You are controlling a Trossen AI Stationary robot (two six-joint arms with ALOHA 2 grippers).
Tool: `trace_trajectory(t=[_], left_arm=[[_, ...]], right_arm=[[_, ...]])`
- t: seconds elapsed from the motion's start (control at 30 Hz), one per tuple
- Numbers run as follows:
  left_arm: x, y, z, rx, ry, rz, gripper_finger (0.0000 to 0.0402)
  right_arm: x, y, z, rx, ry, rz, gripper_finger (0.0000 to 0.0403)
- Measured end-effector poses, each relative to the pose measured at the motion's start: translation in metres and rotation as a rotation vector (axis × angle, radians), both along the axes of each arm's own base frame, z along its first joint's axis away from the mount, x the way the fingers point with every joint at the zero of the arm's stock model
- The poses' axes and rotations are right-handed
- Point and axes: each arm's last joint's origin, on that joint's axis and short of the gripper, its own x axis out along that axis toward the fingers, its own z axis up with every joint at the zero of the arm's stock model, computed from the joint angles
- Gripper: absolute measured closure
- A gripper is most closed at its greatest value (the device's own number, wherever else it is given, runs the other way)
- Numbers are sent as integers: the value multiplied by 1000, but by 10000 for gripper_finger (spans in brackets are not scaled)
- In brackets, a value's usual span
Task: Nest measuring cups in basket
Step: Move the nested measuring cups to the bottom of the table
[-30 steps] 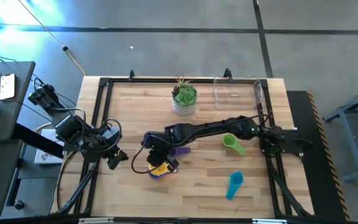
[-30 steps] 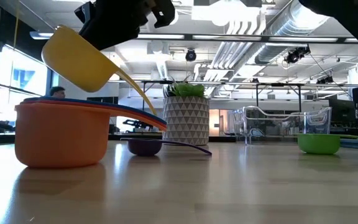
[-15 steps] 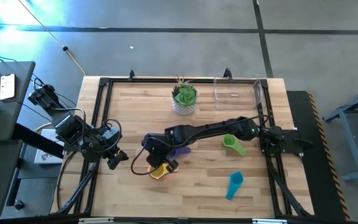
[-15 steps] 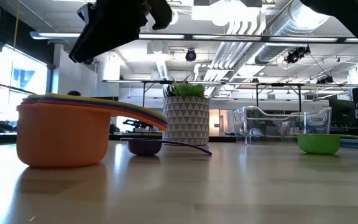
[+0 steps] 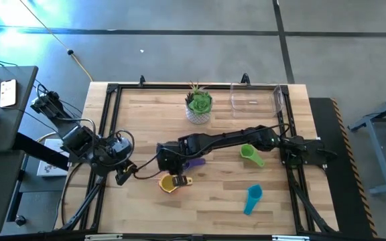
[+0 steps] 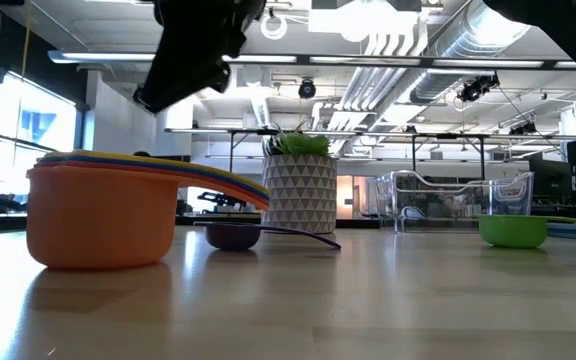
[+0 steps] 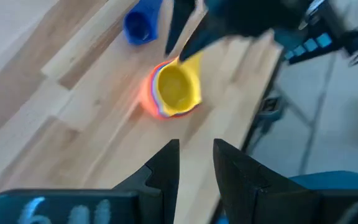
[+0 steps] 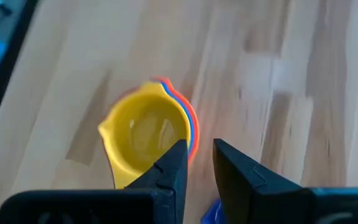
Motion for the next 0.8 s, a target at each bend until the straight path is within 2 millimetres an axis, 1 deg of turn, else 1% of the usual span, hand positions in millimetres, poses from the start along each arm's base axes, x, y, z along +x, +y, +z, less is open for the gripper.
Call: trace_trajectory(t=[0.13, 0.33, 0.53, 0.67, 0.8], left_arm=[[-1, 0, -17, 51, 53, -58, 312], [-2, 1, -42, 140, 101, -115, 312], [-4, 5, -73, 234, 154, -120, 312], [-5, 9, -94, 259, 182, -111, 312], [0, 7, -110, 236, 128, -153, 312]], right_arm=[[-6, -2, 1, 30, 74, -137, 334], [-21, -7, 17, 56, 147, -410, 334], [-36, -7, 43, 94, 128, -675, 334], [-44, -4, 57, 136, 90, -829, 334], [-52, 3, 70, 181, 51, -933, 334]])
